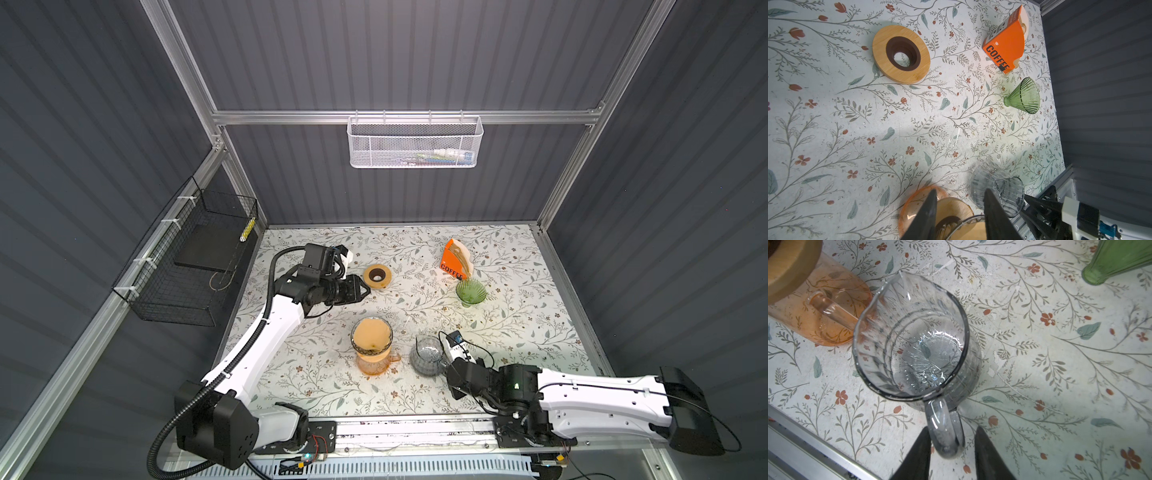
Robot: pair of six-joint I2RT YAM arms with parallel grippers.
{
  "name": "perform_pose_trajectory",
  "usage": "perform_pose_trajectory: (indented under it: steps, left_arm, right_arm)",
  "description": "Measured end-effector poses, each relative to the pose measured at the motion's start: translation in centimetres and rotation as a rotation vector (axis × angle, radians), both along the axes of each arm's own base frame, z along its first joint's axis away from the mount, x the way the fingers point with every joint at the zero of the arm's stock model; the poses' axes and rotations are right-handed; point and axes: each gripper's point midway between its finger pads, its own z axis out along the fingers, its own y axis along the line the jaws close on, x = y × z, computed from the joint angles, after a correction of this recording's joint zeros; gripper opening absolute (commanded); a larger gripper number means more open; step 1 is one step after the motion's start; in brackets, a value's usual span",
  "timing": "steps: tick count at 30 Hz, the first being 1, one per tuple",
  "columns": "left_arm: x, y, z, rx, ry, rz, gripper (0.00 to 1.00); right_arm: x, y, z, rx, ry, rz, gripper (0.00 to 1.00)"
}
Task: Place the coffee filter in the dripper
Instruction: 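Lower the glass pitcher beside the pink pitcher with the right gripper, then open the right gripper and release the glass pitcher handle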
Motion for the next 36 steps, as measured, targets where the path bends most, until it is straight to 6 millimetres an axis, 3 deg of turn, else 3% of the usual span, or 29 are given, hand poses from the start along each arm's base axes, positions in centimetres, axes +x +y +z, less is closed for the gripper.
perform_pose_trajectory:
  steps: [12,36]
  left_arm:
    - [0.1,-0.1,-0.5,0.006,0.013,-0.001,0.39]
    - [1.0,-0.8,-0.7,0.01,0.027,-0.01,0.39]
  right_arm:
    - [0.2,-1.6,-0.2,-0.052,-0.003,-0.056,0.48]
    - [1.7,-3.6,1.0,-0.078,-0.017,-0.136,0.5]
